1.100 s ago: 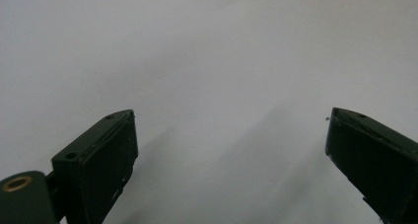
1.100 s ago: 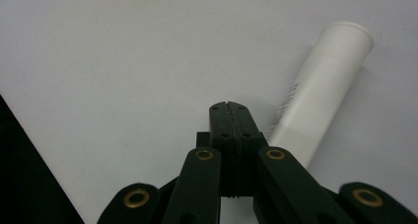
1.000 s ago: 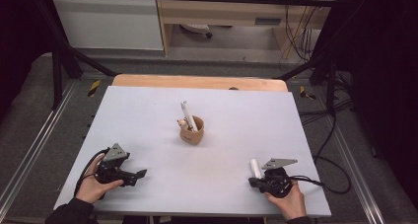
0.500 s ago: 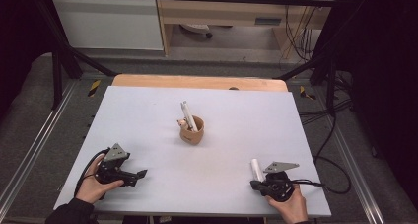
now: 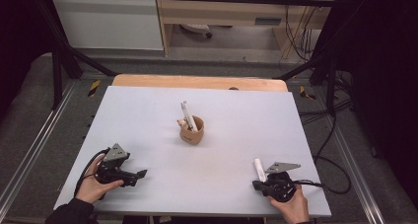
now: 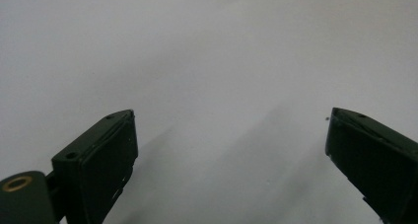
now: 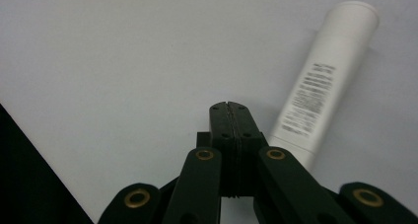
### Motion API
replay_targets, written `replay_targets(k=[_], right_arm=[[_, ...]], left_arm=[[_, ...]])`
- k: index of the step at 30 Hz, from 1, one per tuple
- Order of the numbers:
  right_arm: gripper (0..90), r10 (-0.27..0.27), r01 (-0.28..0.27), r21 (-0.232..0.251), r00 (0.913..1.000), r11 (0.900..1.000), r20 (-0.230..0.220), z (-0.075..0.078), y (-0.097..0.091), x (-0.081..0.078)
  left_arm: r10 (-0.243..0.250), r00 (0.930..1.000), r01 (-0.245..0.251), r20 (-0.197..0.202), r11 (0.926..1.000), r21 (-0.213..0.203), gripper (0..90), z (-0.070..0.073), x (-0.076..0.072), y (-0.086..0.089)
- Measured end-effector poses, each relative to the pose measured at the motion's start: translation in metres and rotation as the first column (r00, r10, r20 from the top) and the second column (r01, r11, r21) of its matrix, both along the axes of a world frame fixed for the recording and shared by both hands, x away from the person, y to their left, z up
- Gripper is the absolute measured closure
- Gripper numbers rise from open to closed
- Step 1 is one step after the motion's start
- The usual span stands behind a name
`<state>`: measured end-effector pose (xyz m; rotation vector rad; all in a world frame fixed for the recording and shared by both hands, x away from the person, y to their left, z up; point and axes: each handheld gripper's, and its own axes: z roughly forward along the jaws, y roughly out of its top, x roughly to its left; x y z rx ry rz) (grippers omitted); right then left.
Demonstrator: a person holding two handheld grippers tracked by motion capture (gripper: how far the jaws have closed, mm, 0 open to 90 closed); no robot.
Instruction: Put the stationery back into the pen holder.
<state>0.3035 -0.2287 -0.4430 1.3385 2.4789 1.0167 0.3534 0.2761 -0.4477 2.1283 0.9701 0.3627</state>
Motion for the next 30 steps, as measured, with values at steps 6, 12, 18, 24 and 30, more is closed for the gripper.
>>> replay_targets(k=[6, 12, 18, 24, 30], right_arm=[[90.0, -0.023, 0.023, 0.014, 0.9996, 0.9996, 0.016, 0.003, -0.003, 0.001], [90.0, -0.032, 0.032, 0.002, 0.9994, 0.9995, 0.014, 0.002, -0.006, 0.001], [90.0, -0.036, 0.036, -0.003, 0.9992, 0.9994, 0.016, 0.002, -0.008, 0.000], [90.0, -0.048, 0.048, -0.006, 0.9988, 0.9988, 0.008, 0.002, -0.011, -0.001], [90.0, -0.058, 0.058, -0.012, 0.9982, 0.9982, 0.013, 0.002, -0.015, -0.001]], left_arm=[[0.000, 1.0000, 0.000, -0.001, 1.0000, 0.000, 5.7, 0.000, 0.000, 0.000], [-0.002, 1.0000, 0.002, -0.001, 1.0000, 0.001, 5.6, 0.000, 0.000, 0.000], [-0.005, 1.0000, 0.005, 0.000, 1.0000, 0.003, 5.6, 0.000, 0.000, 0.000], [-0.003, 1.0000, 0.003, 0.000, 1.0000, 0.002, 5.7, 0.000, 0.000, 0.000], [-0.003, 1.0000, 0.003, -0.001, 1.0000, 0.001, 5.6, 0.000, 0.000, 0.000]])
